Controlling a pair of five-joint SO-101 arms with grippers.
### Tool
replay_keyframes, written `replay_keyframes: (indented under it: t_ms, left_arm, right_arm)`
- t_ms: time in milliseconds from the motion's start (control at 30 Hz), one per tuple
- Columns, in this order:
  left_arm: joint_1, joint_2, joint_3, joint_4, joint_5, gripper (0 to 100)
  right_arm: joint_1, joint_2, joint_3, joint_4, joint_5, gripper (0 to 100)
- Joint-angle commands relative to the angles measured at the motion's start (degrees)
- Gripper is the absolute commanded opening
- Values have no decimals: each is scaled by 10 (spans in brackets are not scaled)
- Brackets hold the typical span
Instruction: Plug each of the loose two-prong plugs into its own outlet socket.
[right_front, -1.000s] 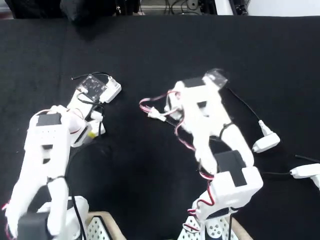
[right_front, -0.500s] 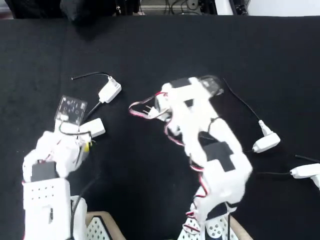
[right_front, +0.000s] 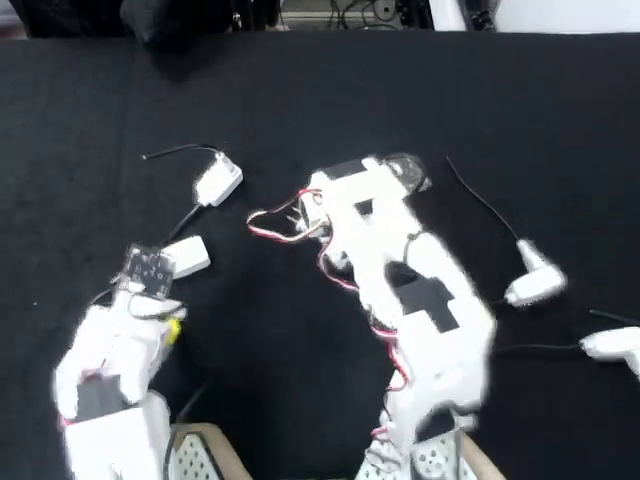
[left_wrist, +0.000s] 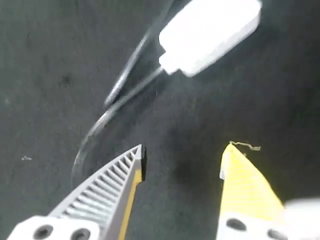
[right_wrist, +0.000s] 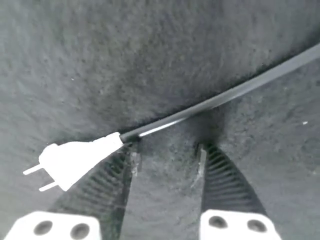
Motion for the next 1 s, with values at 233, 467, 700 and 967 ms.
replay_keyframes:
  t_ms: [233,467,700,967]
  left_arm:
    - [-14,-25,11,7,-27,257]
    - [-14,-25,11,8,-27,257]
    - [-14,-25,11,8,-27,257]
    - [-17,-25,11,4,-25,255]
  right_arm:
    - [11,-1,-41,9,50,48]
    - [21,-58,-157,167,97,51]
    - [26,-2,-185,84,-32,178]
    - [16,47,-189,47,-104,240]
